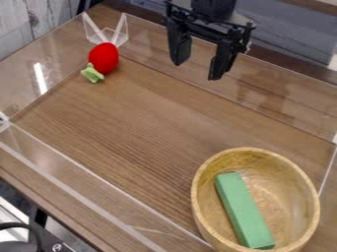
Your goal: Move the red object to the right side of the table
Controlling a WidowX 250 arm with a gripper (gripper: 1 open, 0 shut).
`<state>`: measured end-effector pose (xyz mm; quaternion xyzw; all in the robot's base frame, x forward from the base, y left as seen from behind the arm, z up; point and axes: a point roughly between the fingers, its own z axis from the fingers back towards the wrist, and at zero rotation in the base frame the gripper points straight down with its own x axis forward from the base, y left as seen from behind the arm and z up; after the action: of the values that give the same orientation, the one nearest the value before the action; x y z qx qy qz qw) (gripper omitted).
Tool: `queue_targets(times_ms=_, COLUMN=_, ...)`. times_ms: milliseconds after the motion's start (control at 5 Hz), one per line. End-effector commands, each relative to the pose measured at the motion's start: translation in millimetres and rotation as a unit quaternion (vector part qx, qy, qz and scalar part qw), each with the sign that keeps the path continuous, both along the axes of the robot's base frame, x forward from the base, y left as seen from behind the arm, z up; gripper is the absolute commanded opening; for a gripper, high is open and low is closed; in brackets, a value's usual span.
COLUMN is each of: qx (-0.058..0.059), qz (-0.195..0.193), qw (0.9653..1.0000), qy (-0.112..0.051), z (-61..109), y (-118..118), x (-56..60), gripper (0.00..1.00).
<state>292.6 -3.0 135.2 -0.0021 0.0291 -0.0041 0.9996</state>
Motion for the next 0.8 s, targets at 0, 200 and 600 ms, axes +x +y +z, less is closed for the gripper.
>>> queue_targets(times_ms=0, qx=-0.001, qz=0.018, qw=0.9998, qy=0.011, z=-13.4, y=8.0, x=-1.0, gripper=1.0)
queue_targets(times_ms=200, qx=0.001, qz=0.024, qw=0.9997, qy=0.002, z=0.6, y=43.7, x=1.4, gripper=1.0)
queue_targets(times_ms=600, qx=0.01, qz=0.039, qw=0.9991, qy=-0.016, z=19.0, y=143.2, x=10.1, gripper=1.0)
